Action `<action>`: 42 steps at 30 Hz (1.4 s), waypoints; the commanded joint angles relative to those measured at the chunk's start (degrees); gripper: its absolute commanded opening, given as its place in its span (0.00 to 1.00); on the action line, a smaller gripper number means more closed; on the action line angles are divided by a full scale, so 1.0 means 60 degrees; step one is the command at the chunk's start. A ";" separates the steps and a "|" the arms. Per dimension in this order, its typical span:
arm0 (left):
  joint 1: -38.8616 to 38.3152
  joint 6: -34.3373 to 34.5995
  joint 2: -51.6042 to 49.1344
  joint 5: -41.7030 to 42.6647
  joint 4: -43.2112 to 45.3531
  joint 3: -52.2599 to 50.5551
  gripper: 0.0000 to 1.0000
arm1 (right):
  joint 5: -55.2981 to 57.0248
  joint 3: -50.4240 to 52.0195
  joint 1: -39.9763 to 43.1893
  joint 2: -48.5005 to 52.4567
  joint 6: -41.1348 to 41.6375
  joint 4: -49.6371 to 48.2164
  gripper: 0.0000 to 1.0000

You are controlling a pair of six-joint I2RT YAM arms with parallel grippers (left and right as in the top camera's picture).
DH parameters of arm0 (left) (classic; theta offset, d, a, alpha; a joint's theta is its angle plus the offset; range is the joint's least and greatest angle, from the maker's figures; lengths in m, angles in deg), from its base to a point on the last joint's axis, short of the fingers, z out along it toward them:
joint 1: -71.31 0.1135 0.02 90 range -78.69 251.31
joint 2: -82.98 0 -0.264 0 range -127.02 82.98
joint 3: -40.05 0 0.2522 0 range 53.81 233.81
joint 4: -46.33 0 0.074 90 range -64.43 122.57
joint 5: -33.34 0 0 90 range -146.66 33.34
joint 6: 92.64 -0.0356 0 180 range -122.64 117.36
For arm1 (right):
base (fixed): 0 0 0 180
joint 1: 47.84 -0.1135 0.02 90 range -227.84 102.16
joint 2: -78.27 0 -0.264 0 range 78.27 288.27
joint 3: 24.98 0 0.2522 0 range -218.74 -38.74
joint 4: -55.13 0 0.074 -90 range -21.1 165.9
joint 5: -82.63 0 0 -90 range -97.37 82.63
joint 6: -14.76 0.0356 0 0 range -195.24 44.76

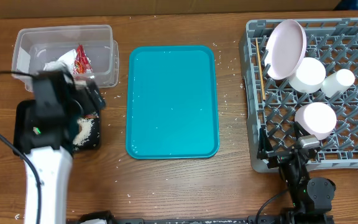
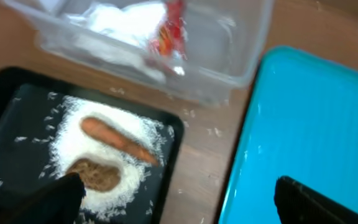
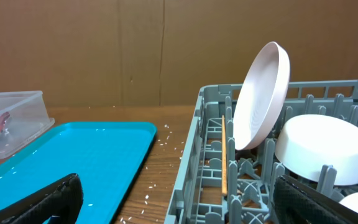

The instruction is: Sort waste into correct bins and load items into the dishwasher

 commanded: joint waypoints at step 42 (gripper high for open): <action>-0.0812 -0.1705 1.1165 0.1694 0.5508 -0.9621 1.00 | 0.0091 0.0098 0.0036 -0.0102 0.0029 -0.0036 1.00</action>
